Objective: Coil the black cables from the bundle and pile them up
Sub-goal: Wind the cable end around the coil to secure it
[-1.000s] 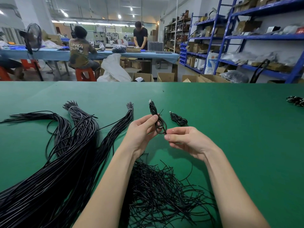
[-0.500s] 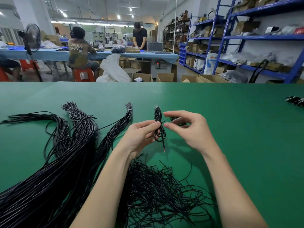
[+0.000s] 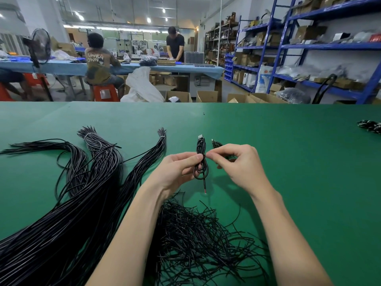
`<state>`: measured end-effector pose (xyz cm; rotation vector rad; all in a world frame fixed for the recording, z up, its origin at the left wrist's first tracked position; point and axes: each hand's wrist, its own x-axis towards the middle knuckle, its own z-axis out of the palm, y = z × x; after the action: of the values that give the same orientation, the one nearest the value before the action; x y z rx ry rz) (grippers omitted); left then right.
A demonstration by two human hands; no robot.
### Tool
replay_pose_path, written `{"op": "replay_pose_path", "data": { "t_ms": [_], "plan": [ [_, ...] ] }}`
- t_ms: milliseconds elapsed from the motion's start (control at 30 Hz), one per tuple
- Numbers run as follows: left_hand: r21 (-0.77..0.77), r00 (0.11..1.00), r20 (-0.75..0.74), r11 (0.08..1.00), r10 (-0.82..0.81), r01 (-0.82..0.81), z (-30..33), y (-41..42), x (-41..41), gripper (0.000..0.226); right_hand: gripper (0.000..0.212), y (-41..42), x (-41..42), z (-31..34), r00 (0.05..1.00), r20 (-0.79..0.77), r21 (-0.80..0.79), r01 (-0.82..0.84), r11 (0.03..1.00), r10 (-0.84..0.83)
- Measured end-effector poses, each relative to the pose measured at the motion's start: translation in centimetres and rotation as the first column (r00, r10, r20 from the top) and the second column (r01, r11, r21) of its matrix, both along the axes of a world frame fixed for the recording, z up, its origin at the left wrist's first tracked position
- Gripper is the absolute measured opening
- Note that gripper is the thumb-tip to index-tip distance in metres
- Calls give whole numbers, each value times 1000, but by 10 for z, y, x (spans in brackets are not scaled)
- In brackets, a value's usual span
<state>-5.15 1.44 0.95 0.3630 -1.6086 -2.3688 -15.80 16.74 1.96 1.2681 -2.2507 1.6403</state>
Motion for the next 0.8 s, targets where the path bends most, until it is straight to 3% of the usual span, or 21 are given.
{"op": "replay_pose_path", "data": {
  "t_ms": [100,167,233,267,300,333,367,433,500,633,800],
  "plan": [
    [-94,999,-47,995,24,-28,-2,0,0,27,13,-3,1,2,987,158,-2,-17,1000,17],
    [-220,996,-65,972,66,-79,-3,-2,1,17,16,-5,1,2,897,430,-45,-96,994,106],
    [-317,995,-62,944,77,-93,-2,-2,1,12,17,-4,3,2,634,740,-145,-177,973,226],
    [-304,996,-58,949,69,-83,-1,-1,2,10,18,-3,3,2,499,826,-192,-191,963,263],
    [-259,997,-53,964,50,-62,0,0,3,11,20,-2,3,1,433,856,-213,-204,955,284],
    [-207,999,-44,978,27,-36,1,0,4,14,19,0,2,1,437,851,-208,-229,951,291],
    [-161,1000,-30,987,6,-11,1,-1,5,20,15,2,0,1,502,817,-173,-252,952,282],
    [-85,1000,0,996,-23,23,2,0,6,31,7,9,-3,2,700,666,-79,-277,958,258],
    [-41,999,30,999,-31,33,2,0,7,30,14,15,-6,6,835,491,-9,-280,960,248],
    [3,996,68,998,-58,58,2,3,7,12,15,16,-6,12,916,318,65,-278,958,244],
    [64,991,100,994,-93,87,3,1,7,7,15,17,-8,13,960,175,142,-245,959,219]
  ]
}}
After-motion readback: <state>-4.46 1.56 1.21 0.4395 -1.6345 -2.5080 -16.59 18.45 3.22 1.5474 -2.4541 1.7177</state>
